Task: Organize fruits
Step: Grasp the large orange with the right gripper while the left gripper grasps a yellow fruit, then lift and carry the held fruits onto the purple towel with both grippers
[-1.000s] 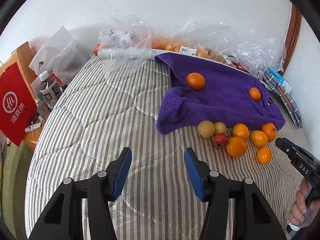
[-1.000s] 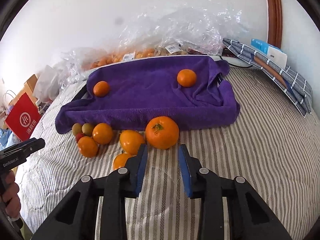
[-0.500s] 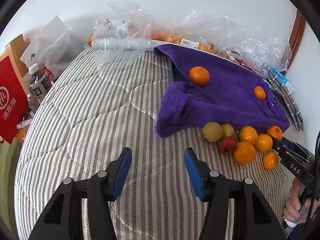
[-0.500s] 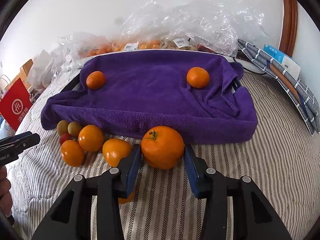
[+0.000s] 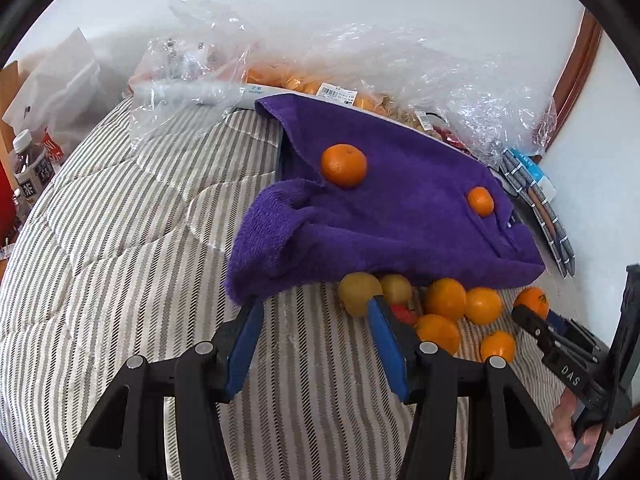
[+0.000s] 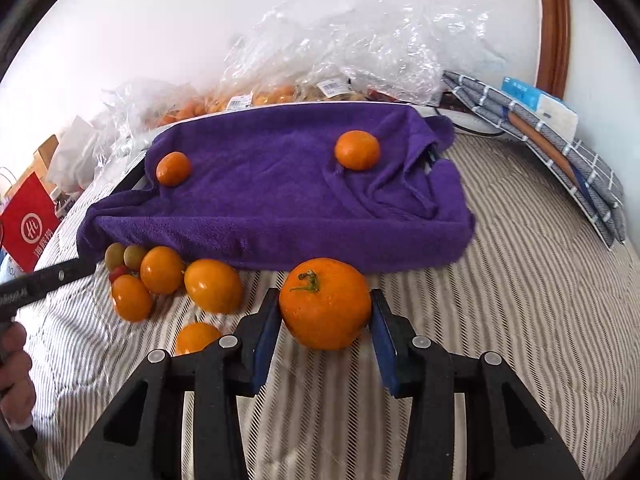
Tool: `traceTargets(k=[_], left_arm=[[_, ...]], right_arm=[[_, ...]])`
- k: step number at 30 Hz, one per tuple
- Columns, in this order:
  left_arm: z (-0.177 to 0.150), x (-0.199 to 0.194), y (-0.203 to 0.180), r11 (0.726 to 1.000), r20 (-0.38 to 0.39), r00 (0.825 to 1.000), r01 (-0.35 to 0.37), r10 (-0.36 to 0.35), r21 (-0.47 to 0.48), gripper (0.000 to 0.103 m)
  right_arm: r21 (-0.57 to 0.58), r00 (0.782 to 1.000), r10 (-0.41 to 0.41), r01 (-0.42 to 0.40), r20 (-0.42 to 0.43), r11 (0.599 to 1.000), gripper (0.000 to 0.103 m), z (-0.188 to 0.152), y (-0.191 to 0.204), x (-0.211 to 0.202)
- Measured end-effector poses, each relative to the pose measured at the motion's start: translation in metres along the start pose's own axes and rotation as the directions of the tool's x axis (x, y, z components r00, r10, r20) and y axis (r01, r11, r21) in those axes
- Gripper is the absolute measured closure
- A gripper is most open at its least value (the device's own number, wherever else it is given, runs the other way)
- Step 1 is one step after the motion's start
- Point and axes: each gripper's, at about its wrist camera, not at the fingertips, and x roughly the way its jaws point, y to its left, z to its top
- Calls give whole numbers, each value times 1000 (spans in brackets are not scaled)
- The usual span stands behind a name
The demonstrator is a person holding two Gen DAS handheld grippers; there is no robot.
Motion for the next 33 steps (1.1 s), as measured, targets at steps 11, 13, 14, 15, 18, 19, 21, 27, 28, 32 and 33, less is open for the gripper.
traceTargets(k=[11, 13, 14, 15, 18, 19, 21, 27, 28, 32, 33], left_arm=[[7, 24, -15, 997, -45, 996, 77, -77, -15, 77], [6, 22, -16, 997, -49, 995, 83, -83, -4, 77], [6, 20, -15, 997, -55, 995, 83, -84, -3, 77], [4, 15, -14, 997, -51, 995, 81, -81, 0, 77], [-2, 5, -12, 999, -29, 1000, 9, -8, 43, 77], [-5, 5, -11, 998, -23, 999, -21, 23, 62, 77], [-11, 6, -10, 995, -15, 999, -28, 29, 96, 76], [-14, 12, -10, 996, 13, 999, -40, 39, 84, 76], [-14, 13, -11, 995, 13, 999, -44, 43, 91, 77], [-13, 12, -7, 998, 15, 1000, -10, 9, 64, 77], [-14, 10, -4, 999, 17, 1000, 0, -1, 49, 77]], right_arm=[[66, 998, 53, -52, -13, 996, 60, -13, -21, -7], [67, 999, 52, -51, -14, 996, 60, -13, -21, -7], [68, 998, 55, -54, -10, 996, 60, -13, -21, -7], [71, 998, 59, -59, -8, 996, 60, -14, -21, -7], [92, 998, 63, -61, -13, 994, 60, -15, -24, -6], [101, 998, 66, -64, -13, 993, 60, -15, -26, -6], [121, 998, 64, -63, -5, 991, 60, -15, -29, -7], [136, 999, 51, -49, -10, 989, 60, -16, -31, -6], [135, 999, 50, -48, -11, 990, 60, -16, -31, -6], [134, 998, 67, -65, -6, 989, 60, -16, -32, -7], [135, 998, 65, -64, -5, 989, 60, -16, -32, -7]])
